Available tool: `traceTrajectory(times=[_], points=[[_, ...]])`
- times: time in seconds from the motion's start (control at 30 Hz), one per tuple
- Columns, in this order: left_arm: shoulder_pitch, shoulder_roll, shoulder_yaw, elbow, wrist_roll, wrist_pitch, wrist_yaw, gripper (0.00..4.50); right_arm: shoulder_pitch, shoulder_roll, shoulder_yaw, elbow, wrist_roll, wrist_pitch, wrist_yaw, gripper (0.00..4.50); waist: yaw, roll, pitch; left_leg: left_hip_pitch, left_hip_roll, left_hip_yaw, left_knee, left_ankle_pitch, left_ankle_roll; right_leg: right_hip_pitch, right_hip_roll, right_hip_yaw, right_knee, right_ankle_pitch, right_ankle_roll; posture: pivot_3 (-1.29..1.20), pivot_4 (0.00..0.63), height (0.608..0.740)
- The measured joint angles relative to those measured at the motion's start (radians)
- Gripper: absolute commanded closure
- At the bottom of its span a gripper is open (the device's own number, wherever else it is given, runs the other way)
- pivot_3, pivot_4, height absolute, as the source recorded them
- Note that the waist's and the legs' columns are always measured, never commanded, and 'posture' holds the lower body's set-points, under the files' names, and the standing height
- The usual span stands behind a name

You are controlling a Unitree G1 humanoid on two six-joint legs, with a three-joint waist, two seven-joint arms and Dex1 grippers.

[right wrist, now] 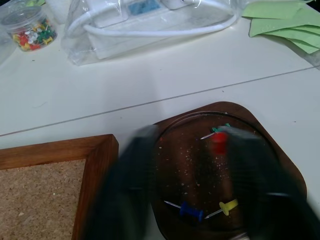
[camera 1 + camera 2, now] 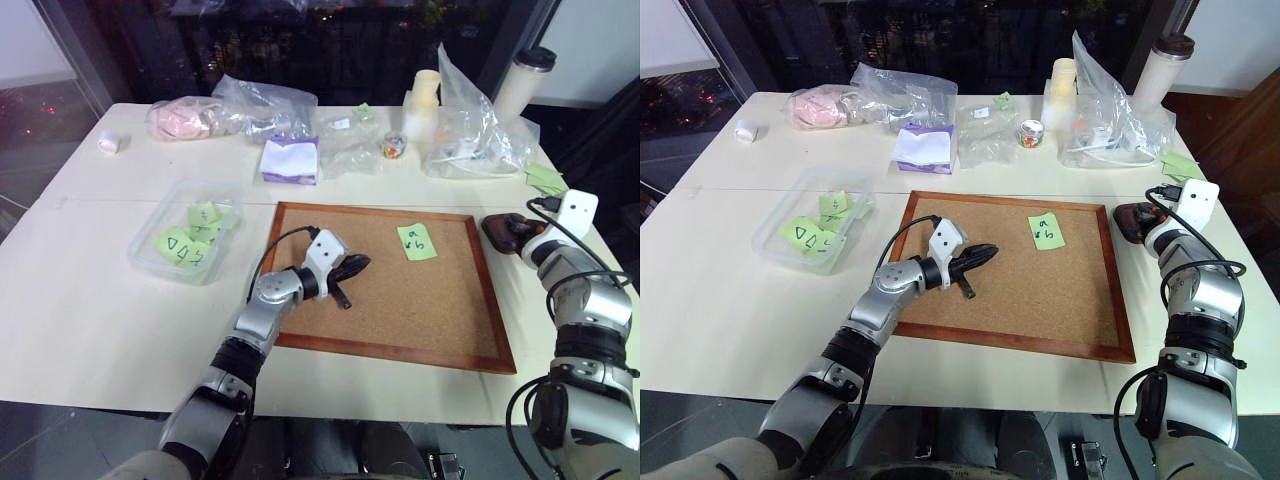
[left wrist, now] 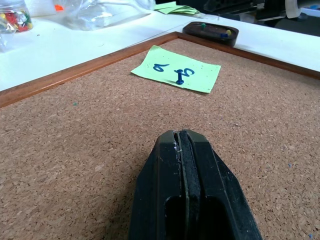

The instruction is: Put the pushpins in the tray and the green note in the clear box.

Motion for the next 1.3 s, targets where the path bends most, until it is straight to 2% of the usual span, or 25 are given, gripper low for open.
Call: traceTrajectory(times=[0.07, 0.57, 0.77, 0.9, 0.93, 0.97, 1.17, 1.3], points=[[0.002, 0.000, 0.000, -0.002, 0.000, 0.000, 0.001, 4.50, 0.000, 0.000, 0.000, 0.000, 0.000, 0.000, -0.006, 0.07, 0.000, 0.000, 0.000, 0.000, 0.000, 0.000, 0.000, 0.000, 0.000, 0.000, 0.000, 0.000, 0.000, 0.000, 0.000, 0.00, 0.150, 0.740], [0.002, -0.001, 0.000, -0.004, 0.000, 0.000, 0.001, 4.50, 0.055, 0.013, 0.013, -0.123, 0.050, 0.082, 0.006, 0.07, 0.001, 0.000, 0.000, 0.000, 0.000, 0.000, -0.001, 0.000, 0.000, 0.000, -0.001, 0.000, -0.001, 0.000, 0.000, 0.00, 0.150, 0.740], [0.002, 0.000, 0.002, -0.003, 0.000, 0.000, 0.003, 4.50, 0.189, 0.012, 0.195, -0.458, 0.085, 0.143, 0.180, 0.07, 0.001, 0.000, 0.000, 0.000, 0.000, 0.000, -0.001, 0.000, 0.000, 0.000, -0.001, 0.000, -0.001, 0.000, 0.000, 0.00, 0.150, 0.740], [0.002, -0.001, 0.002, -0.003, 0.000, 0.000, 0.004, 4.50, 0.214, 0.031, 0.272, -0.582, 0.103, 0.173, 0.222, 0.07, 0.002, -0.001, 0.000, 0.000, 0.000, -0.001, -0.001, 0.000, 0.000, -0.001, -0.002, 0.000, -0.001, -0.001, -0.001, 0.00, 0.150, 0.740], [0.002, -0.001, 0.002, -0.003, 0.000, 0.000, 0.004, 4.50, 0.217, 0.040, 0.287, -0.597, 0.103, 0.177, 0.225, 0.59, 0.002, -0.001, 0.000, 0.000, 0.001, -0.001, -0.001, 0.000, 0.000, 0.000, -0.002, 0.000, -0.001, -0.001, -0.003, 0.00, 0.150, 0.740], [0.001, -0.002, 0.001, -0.003, 0.000, 0.000, 0.004, 4.50, 0.221, 0.051, 0.304, -0.606, 0.100, 0.177, 0.225, 0.77, 0.002, -0.001, 0.001, 0.000, 0.001, -0.001, -0.001, 0.000, 0.000, -0.001, -0.003, 0.000, -0.001, -0.002, -0.003, 0.00, 0.150, 0.740], [0.002, -0.003, 0.001, -0.004, 0.000, 0.000, 0.004, 4.50, 0.228, 0.070, 0.365, -0.596, 0.059, 0.171, 0.221, 0.77, 0.002, -0.001, 0.001, 0.000, 0.000, -0.001, -0.002, 0.000, 0.000, -0.001, -0.004, 0.000, -0.001, -0.002, -0.003, 0.00, 0.150, 0.740], [0.003, -0.002, 0.001, -0.005, 0.000, 0.000, 0.004, 4.50, 0.215, 0.088, 0.388, -0.515, 0.016, 0.127, 0.213, 0.77, 0.002, -0.001, 0.001, -0.001, 0.000, -0.001, -0.002, 0.000, 0.000, -0.001, -0.005, 0.000, -0.001, -0.002, -0.003, 0.00, 0.150, 0.740]])
